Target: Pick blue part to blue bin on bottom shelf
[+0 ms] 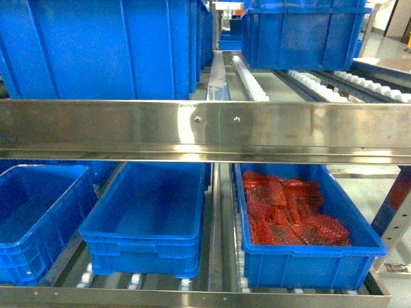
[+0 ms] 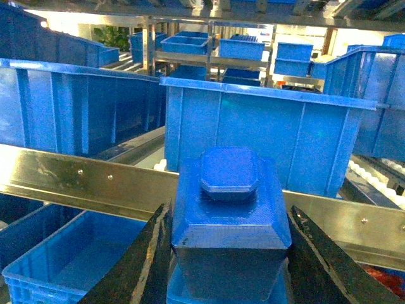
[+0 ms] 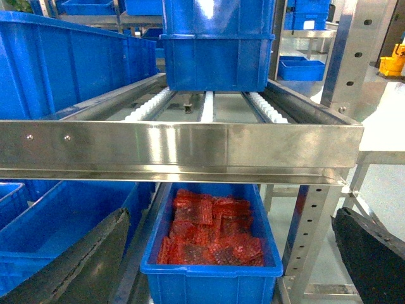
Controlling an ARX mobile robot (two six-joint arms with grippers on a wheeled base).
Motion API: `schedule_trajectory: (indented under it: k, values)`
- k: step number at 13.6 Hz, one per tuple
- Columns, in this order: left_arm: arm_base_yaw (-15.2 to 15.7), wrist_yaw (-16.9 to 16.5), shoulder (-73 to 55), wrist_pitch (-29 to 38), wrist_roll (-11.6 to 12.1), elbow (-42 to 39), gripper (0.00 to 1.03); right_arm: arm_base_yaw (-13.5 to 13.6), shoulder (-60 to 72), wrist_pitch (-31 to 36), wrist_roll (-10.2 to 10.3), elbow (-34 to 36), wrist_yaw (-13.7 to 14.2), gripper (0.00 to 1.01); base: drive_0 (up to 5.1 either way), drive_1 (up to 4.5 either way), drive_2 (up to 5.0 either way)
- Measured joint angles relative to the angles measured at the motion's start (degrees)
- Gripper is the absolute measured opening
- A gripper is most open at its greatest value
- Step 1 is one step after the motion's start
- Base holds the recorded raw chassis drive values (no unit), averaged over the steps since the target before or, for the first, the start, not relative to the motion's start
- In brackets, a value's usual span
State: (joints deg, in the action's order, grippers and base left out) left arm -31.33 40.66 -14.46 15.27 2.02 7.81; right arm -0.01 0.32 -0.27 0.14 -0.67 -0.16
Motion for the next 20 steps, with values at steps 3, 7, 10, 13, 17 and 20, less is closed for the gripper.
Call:
schedule_trajectory:
  k: [3,7,10,13,17,20]
  values:
    - [0.00,-0.02,0.00,0.00,-0.02,0.00,0.42,0.00,0.00,0.00,0.02,0.00,0.00,0.98,0.0,0.00,0.0]
    - [0.00,-0.02,0.00,0.02,-0.02,0.00,0.42,0.00,0.00,0.04,0.02,0.00,0.00,0.98,0.0,0.00,0.0]
    - [0.00,0.00,-0.02,0.07,0.00,0.02,0.42,0.00,0.00,0.15,0.00,0.00,0.17,0.98,0.0,0.00,0.0]
    - [0.00,-0.02,-0.02,-0.04,0.00,0.02,0.42,0.00,0.00,0.02,0.07,0.00,0.20,0.98,0.0,0.00,0.0]
    - [0.00,-0.02,-0.04,0.04,-0.02,0.02,0.42,0.00,0.00,0.00,-0.02,0.00,0.17,0.98,0.0,0.00,0.0]
    - [0.00,-0.04,-0.07,0.07,0.00,0.02,0.42,0.00,0.00,-0.02,0.00,0.00,0.17,0.98,0.0,0.00,0.0]
